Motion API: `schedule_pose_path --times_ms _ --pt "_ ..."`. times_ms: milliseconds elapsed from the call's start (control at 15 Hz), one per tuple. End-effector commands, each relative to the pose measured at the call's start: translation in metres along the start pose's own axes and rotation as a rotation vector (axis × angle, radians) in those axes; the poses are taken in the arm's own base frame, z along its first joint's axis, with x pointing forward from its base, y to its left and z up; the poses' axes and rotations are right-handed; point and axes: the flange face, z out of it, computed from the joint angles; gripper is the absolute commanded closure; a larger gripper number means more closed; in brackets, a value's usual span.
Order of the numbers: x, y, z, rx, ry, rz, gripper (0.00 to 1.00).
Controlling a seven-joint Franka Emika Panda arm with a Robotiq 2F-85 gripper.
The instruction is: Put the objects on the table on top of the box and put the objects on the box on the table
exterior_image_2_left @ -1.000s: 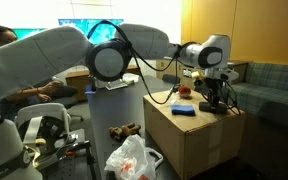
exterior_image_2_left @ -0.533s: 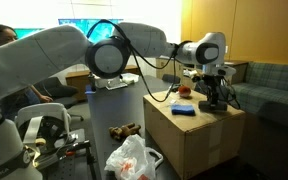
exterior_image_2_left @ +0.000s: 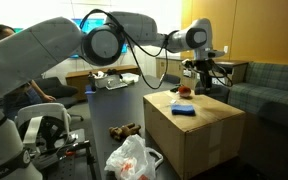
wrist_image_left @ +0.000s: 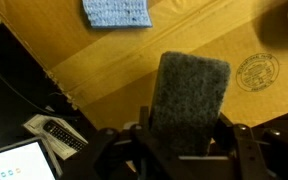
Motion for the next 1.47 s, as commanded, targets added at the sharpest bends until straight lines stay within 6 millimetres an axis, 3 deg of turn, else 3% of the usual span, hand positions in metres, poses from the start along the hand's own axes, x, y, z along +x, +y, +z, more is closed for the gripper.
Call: schedule_pose_path --times_ms 0,800,1400 --pt "-0.021 -0.002 -0.015 -0.019 -0.051 -0.088 0.66" --pt "-0.1 0.017 -0.001 0.001 -0.205 -0.344 0.66" --pt "-0.18 0.062 0.005 0.047 -0.287 -0.503 0.66"
